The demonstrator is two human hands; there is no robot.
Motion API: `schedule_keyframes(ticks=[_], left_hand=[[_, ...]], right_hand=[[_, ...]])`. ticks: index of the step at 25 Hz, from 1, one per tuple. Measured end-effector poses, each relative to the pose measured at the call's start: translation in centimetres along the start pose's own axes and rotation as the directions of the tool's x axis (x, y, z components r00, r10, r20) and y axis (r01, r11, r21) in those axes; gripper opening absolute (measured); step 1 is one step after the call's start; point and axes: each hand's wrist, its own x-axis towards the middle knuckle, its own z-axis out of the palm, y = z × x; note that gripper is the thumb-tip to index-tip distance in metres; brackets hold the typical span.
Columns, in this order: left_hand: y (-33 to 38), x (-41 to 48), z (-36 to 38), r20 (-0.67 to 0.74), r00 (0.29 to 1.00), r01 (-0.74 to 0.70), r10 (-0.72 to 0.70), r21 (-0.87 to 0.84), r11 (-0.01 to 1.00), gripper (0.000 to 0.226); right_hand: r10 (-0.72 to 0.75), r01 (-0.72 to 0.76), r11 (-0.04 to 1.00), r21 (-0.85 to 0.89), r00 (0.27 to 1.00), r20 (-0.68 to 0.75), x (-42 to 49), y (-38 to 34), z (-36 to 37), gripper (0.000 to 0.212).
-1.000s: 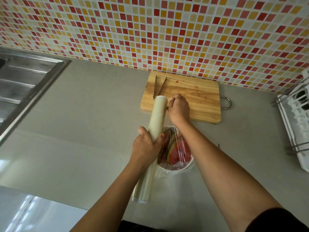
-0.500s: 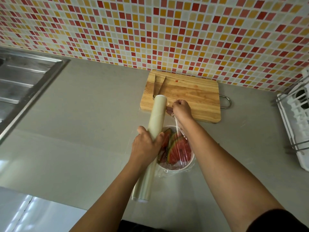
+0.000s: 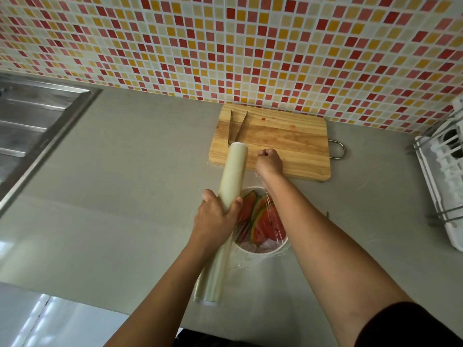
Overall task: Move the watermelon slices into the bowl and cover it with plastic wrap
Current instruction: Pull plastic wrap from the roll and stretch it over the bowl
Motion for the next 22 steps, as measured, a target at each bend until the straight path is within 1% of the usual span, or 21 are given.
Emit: schedule_keyframes(ticks=[2, 4, 6, 7, 9, 10, 12, 13, 17, 19, 22], left_hand=[[0.0, 0.1, -0.1, 0.004, 1.0, 0.006, -0.006, -0.004, 1.0, 0.045], [-0.1, 0.1, -0.1, -0.001, 1.0, 0.005, -0.005, -0.003, 1.0, 0.045], [-0.1, 0.3, -0.2, -0.014, 1.0, 0.009, -0.009, -0.004, 1.0, 0.045], [-0.2, 0.3, -0.2, -0.018, 1.0, 0.013, -0.013, -0.003, 1.0, 0.046], [-0.2, 0.3, -0.1, -0.021, 1.0, 0.013, -0.013, -0.01, 1.0, 0.046], [-0.2, 0.3, -0.1, -0.022, 1.0, 0.009, -0.009, -0.011, 1.0, 0.046], [-0.2, 0.4, 0.0, -0.025, 1.0, -0.001, 0.001, -0.002, 1.0, 0.045], [-0.2, 0.4, 0.1, -0.027, 1.0, -0.007, 0.007, 0.004, 1.0, 0.045], [-0.3, 0.6, 0.3, -0.041, 0.999, -0.015, 0.016, 0.026, 1.0, 0.046], [-0.3, 0.7, 0.4, -0.038, 0.999, -0.005, 0.006, 0.04, 0.999, 0.047], [-0.2, 0.7, 0.5, -0.052, 0.998, -0.022, 0.025, 0.047, 0.999, 0.047]], right_hand=[[0.039, -0.039, 0.999, 0.008, 0.999, 0.016, 0.1, -0.2, 0.1, 0.019], [0.075, -0.078, 0.996, 0.033, 0.994, 0.075, 0.3, -0.4, 0.0, 0.019], [0.083, -0.113, 0.981, 0.156, 0.979, 0.187, 0.3, -0.7, -0.4, 0.025], [0.077, -0.122, 0.974, 0.191, 0.97, 0.231, 0.3, -0.9, -0.8, 0.03], [0.029, -0.08, 0.984, 0.162, 0.955, 0.294, 0.5, -1.1, -1.8, 0.041], [-0.007, -0.039, 0.991, 0.132, 0.945, 0.326, 0.7, -1.1, -2.1, 0.041], [-0.079, 0.047, 0.995, 0.093, 0.923, 0.377, 1.0, -0.7, -2.4, 0.027], [-0.102, 0.074, 0.993, 0.088, 0.919, 0.381, 1.2, -0.5, -2.4, 0.023], [-0.191, 0.168, 0.981, 0.094, 0.913, 0.36, 1.1, -0.6, -2.5, 0.027], [-0.268, 0.271, 0.962, 0.034, 0.913, 0.309, 1.1, -0.8, -2.6, 0.021], [-0.372, 0.396, 0.912, -0.105, 0.908, 0.191, 1.0, -1.0, -2.5, 0.012]])
